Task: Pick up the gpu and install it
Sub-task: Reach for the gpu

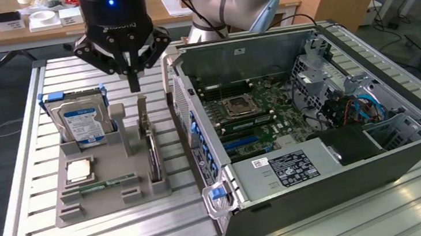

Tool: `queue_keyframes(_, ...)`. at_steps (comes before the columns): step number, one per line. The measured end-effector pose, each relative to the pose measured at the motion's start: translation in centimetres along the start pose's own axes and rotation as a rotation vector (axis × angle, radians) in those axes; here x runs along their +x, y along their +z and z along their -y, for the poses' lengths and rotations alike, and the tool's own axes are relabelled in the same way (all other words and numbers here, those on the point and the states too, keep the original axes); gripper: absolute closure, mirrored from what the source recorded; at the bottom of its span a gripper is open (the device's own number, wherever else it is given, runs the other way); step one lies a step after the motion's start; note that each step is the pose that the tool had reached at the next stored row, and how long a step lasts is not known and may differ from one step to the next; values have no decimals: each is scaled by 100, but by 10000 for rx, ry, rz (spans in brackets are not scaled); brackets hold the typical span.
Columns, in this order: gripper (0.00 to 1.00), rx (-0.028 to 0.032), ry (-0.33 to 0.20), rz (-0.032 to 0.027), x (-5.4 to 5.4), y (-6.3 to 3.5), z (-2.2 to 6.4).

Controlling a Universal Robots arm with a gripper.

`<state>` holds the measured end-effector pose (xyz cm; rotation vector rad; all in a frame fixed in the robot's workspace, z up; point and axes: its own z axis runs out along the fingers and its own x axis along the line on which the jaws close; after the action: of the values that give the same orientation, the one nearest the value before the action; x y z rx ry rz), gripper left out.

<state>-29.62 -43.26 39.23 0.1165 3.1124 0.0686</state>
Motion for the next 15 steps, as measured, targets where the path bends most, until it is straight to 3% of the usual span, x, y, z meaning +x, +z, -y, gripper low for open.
queue_keyframes(15, 89, 15, 4, 1, -13, -5, 168)
